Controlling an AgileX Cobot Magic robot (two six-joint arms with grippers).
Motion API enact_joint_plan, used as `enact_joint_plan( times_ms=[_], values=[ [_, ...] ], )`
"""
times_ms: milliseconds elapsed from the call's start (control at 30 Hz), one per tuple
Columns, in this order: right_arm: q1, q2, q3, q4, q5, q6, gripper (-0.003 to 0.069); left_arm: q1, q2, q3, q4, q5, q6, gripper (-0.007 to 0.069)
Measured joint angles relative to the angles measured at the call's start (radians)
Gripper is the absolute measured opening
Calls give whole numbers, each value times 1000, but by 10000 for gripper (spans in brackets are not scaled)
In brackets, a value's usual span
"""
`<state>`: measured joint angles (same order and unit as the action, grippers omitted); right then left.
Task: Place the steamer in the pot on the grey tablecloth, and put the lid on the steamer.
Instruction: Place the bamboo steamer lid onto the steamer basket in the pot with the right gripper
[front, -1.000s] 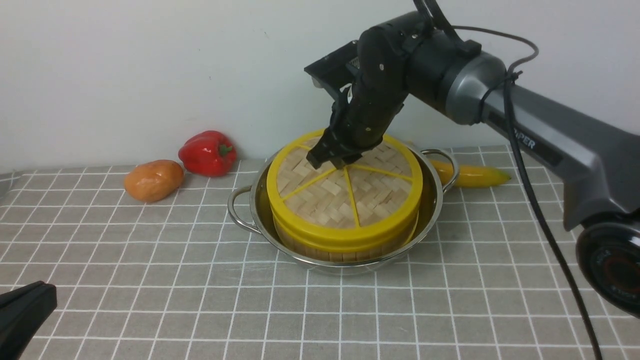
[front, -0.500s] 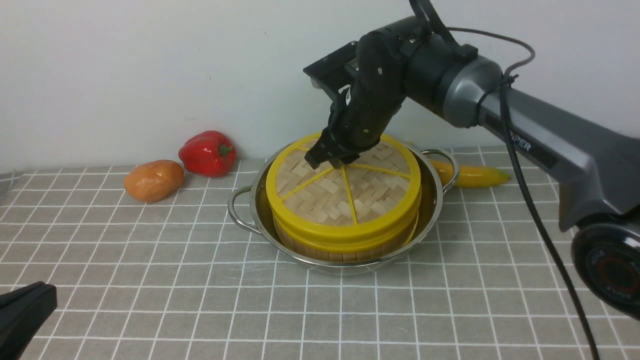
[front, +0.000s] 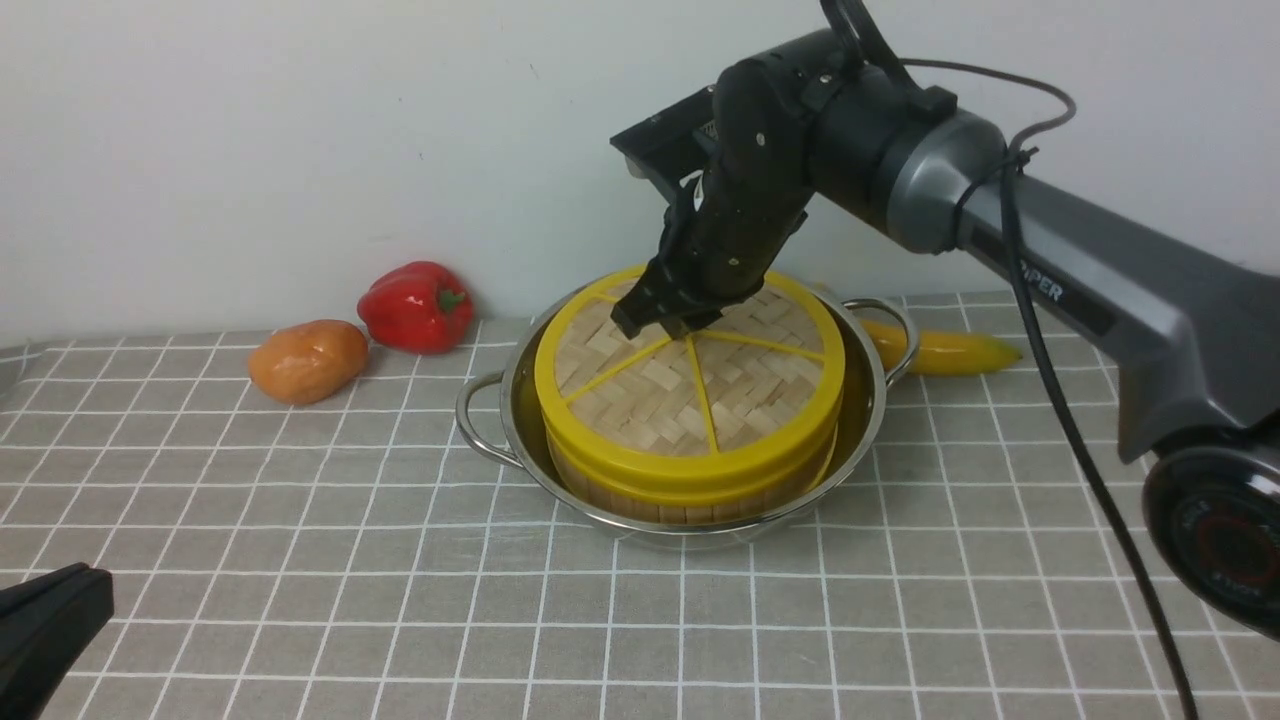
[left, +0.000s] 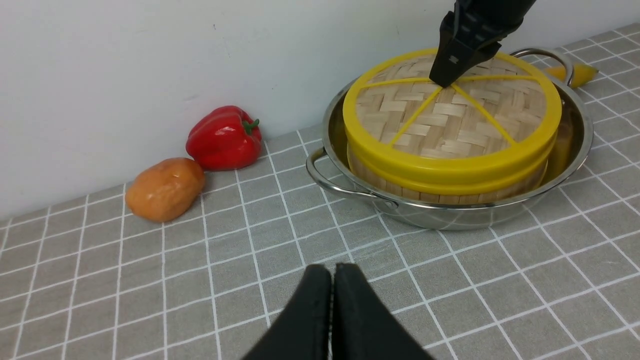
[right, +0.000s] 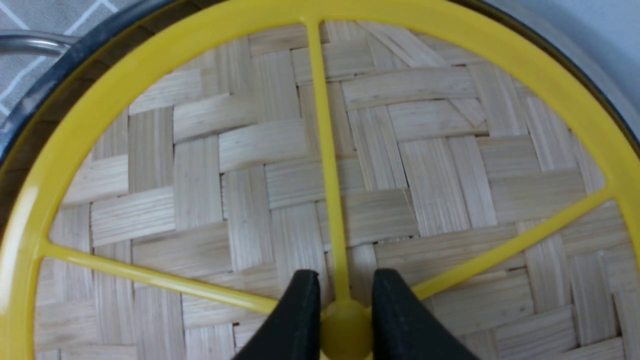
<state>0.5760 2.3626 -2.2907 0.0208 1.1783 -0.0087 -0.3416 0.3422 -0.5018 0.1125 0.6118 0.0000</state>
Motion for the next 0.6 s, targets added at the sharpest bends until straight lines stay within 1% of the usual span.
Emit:
enact_joint_plan(
  times_ms=[600],
  values=[
    [0, 0, 0, 9, 1, 19, 146, 0, 0, 0, 0, 0, 0, 2]
  ],
)
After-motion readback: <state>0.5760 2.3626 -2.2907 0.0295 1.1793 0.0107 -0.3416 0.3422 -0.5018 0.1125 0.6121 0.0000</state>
